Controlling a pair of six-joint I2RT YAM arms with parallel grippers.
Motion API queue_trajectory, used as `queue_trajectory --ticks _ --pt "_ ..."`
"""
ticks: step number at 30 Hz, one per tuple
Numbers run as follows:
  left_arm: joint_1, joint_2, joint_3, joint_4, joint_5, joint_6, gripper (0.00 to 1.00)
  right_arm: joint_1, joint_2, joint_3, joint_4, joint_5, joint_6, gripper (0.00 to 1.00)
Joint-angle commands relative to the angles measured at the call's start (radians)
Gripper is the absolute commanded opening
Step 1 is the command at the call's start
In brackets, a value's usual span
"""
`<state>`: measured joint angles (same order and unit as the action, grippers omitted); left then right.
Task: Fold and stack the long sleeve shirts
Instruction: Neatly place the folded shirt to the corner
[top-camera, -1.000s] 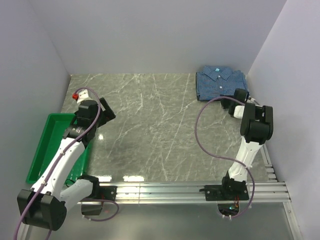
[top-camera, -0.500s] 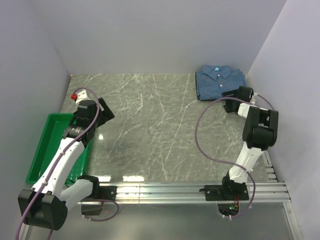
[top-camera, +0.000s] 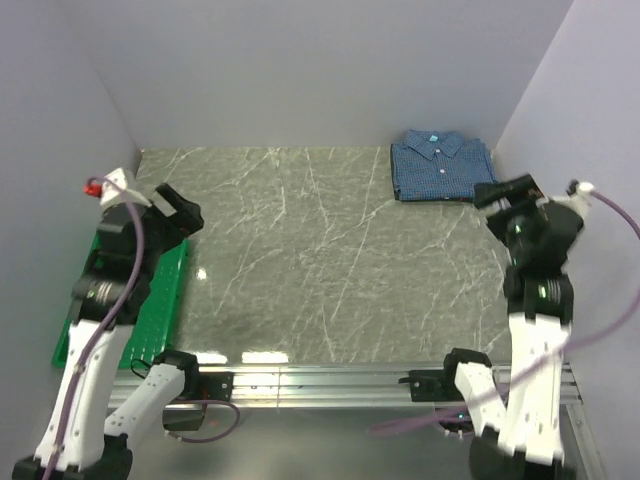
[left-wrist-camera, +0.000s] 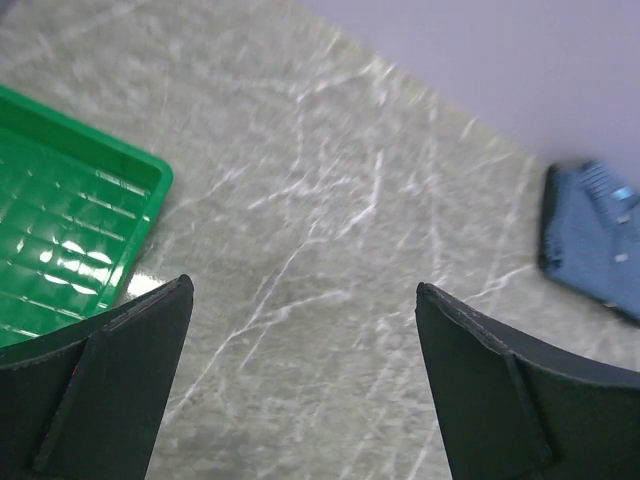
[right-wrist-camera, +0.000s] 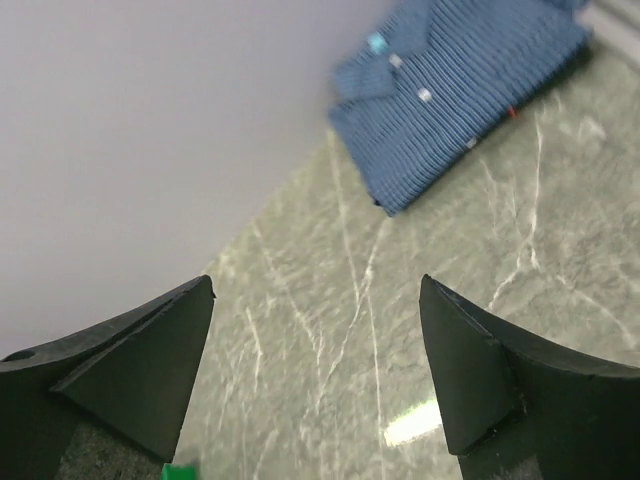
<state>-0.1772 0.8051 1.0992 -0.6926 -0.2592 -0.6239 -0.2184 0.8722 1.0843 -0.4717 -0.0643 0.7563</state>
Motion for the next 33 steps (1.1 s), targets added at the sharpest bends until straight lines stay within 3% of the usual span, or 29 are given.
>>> queue_trajectory --ticks 1,5,10,14,23,33 --pt "0.005 -0.075 0.111 -0.159 -0.031 0.013 0.99 0.002 -0.16 0.0 -0.198 0.011 -0.119 0.9" --pt "0.005 -0.194 0.201 -0.234 -0.087 0.024 0.99 0.022 -0.394 -0.021 -0.284 0.076 -0.218 0.9" --pt "-0.011 -0.326 0.254 -0.304 -0.173 0.009 0.99 0.161 -0.527 -0.064 -0.372 0.231 -0.244 0.9" --pt "-0.067 -0.434 0.171 -0.324 -0.279 -0.02 0.99 0.205 -0.608 -0.124 -0.416 0.294 -0.264 0.87" --pt "-0.128 -0.566 0.004 -0.285 -0.296 -0.049 0.99 0.214 -0.68 -0.198 -0.383 0.278 -0.262 0.86" --pt "-0.133 -0.592 -0.033 -0.249 -0.39 -0.072 0.99 0.214 -0.691 -0.196 -0.352 0.271 -0.268 0.86"
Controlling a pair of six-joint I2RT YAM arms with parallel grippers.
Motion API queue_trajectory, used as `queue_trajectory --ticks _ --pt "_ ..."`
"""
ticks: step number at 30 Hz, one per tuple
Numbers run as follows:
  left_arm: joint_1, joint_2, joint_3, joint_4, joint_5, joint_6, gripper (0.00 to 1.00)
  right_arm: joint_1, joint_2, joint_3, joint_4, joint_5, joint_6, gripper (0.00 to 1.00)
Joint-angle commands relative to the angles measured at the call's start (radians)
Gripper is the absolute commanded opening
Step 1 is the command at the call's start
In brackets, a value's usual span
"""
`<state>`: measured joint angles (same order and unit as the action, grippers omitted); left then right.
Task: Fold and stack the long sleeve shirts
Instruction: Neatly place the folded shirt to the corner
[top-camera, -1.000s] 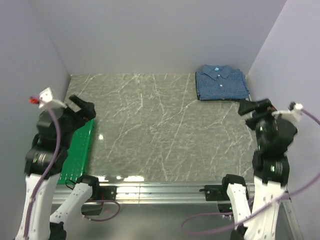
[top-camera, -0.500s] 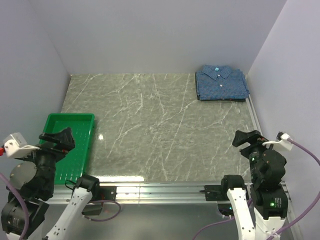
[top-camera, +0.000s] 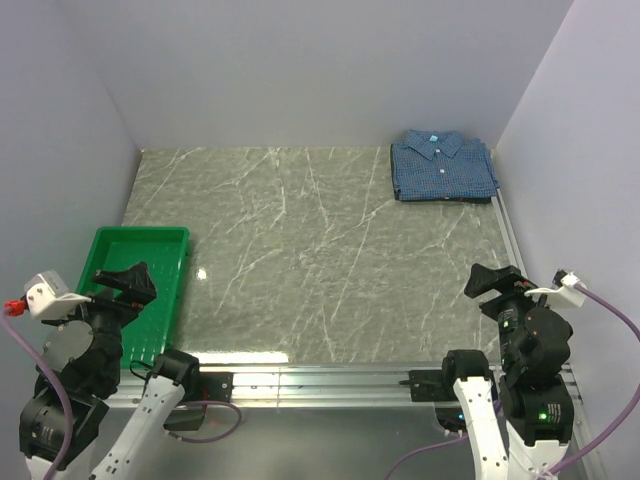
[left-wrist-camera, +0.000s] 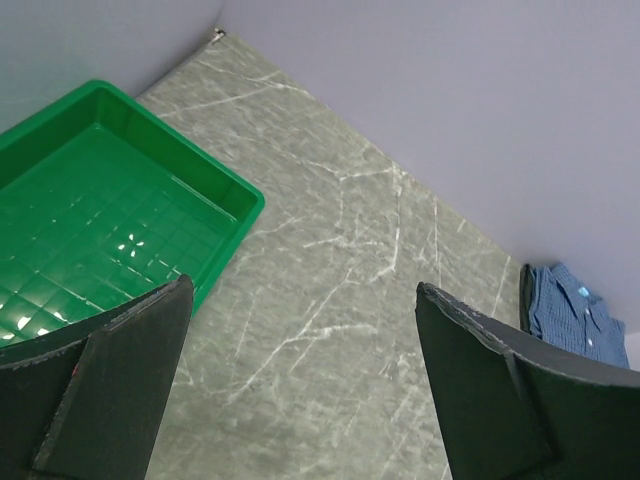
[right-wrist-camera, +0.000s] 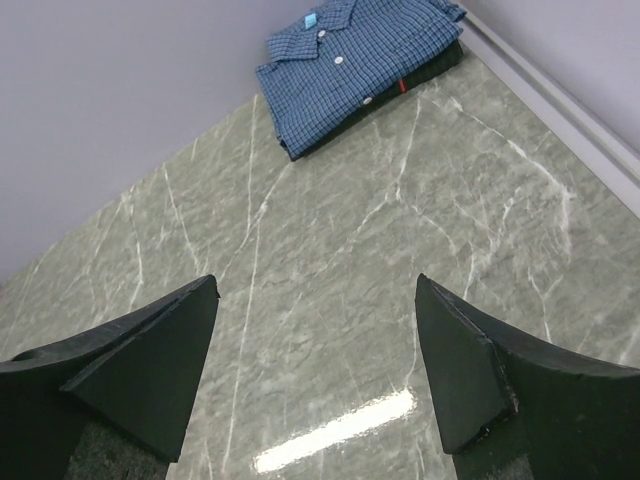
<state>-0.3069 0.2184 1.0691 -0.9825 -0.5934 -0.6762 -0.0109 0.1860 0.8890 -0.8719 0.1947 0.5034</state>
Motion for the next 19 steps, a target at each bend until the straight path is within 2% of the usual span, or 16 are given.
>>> queue_trajectory --ticks 1,19 --pt "-0.003 -0.005 -0.009 0.044 -0.057 -0.02 0.99 0.006 -0.006 -0.004 0.048 0.014 -0.016 0.86" --pt "-0.011 -0.011 -0.038 0.08 -0.079 -0.039 0.99 0.034 0.004 -0.01 0.074 0.029 -0.017 0.86"
